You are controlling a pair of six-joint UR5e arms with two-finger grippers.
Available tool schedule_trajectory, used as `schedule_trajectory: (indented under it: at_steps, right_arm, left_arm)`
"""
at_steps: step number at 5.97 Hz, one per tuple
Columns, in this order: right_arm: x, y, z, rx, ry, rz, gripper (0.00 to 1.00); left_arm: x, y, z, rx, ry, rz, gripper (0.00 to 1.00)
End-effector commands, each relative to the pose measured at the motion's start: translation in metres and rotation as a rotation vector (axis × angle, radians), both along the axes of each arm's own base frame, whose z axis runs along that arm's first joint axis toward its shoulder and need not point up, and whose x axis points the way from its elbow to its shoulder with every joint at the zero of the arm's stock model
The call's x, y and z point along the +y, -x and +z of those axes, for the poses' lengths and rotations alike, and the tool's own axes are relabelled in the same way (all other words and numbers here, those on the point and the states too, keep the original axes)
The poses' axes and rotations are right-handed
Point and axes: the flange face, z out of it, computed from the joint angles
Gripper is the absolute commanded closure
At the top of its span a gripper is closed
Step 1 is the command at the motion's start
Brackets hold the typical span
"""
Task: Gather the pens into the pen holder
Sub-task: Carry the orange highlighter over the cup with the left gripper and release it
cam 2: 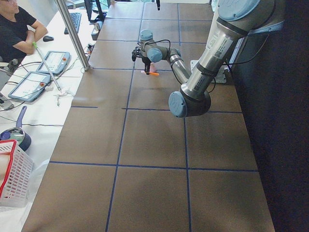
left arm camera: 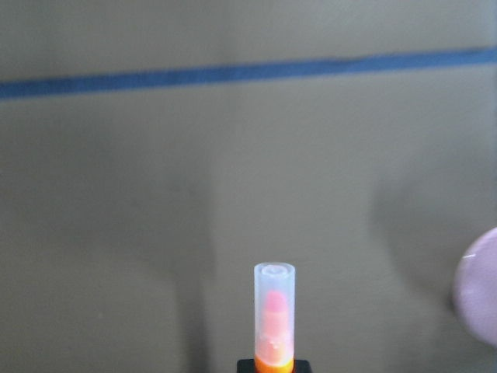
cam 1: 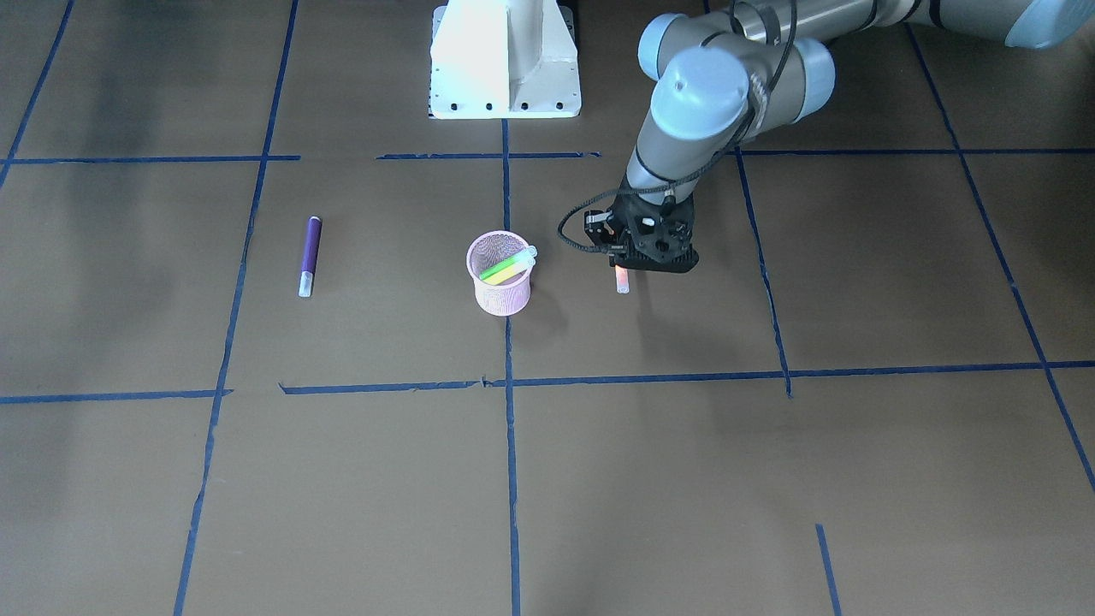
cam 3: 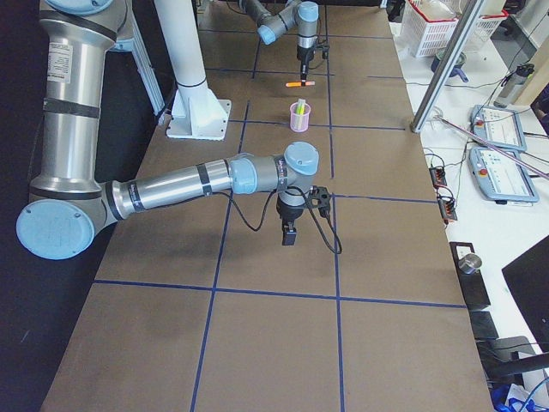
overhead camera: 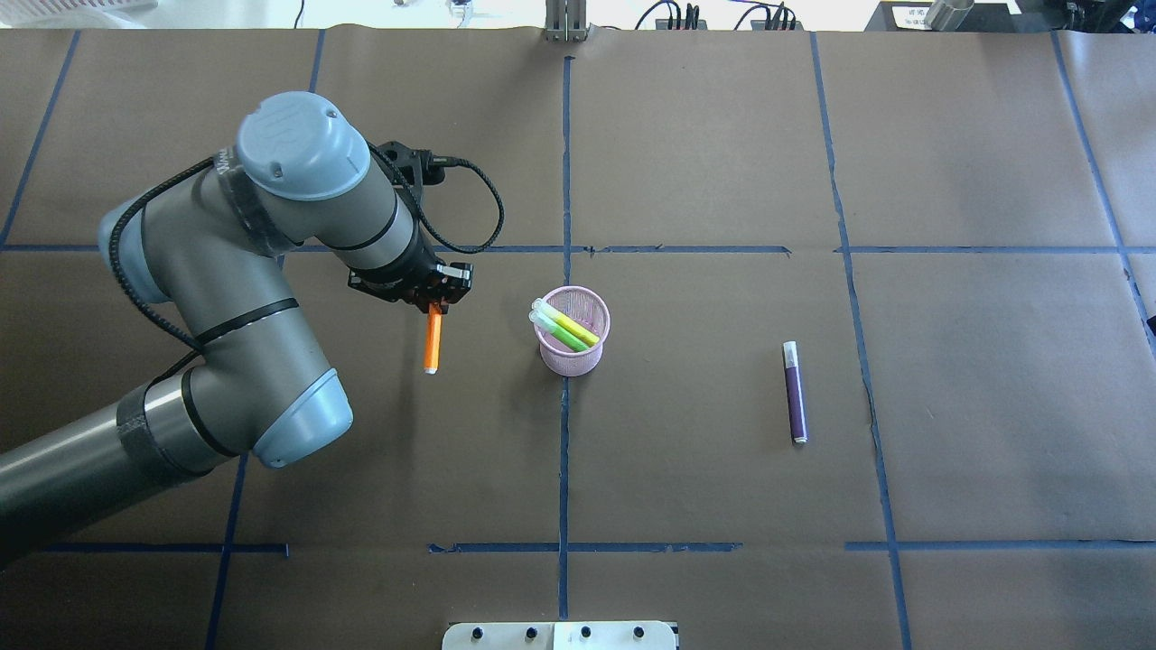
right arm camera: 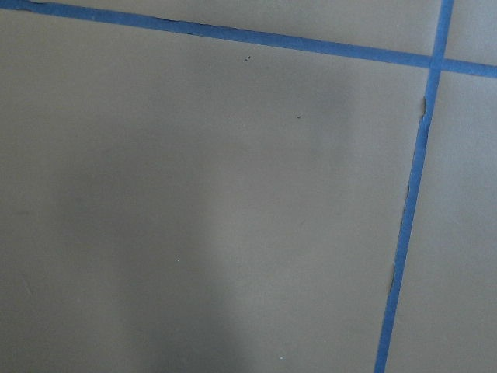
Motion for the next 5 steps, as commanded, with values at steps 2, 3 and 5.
schedule_trajectory:
  at_steps: [2, 3, 5]
  right_arm:
    - [0.000, 0.000, -0.001, 0.001, -0.001, 0.001, 0.00]
    - [0.000, 0.000, -0.001, 0.001, -0.002, 0.001, 0.00]
    - [0.001, 0.000, -0.001, -0.001, 0.001, 0.002, 0.00]
  left_arm:
    - [0.098, -0.053, -0.075, 0.143, -0.427, -0.321, 1.00]
    - [0.099, -0.047, -0.080, 0.202, -0.477, -0.400, 1.00]
    - [0.109, -0.096, -0.072, 0.112, -0.568, -0.579, 1.00]
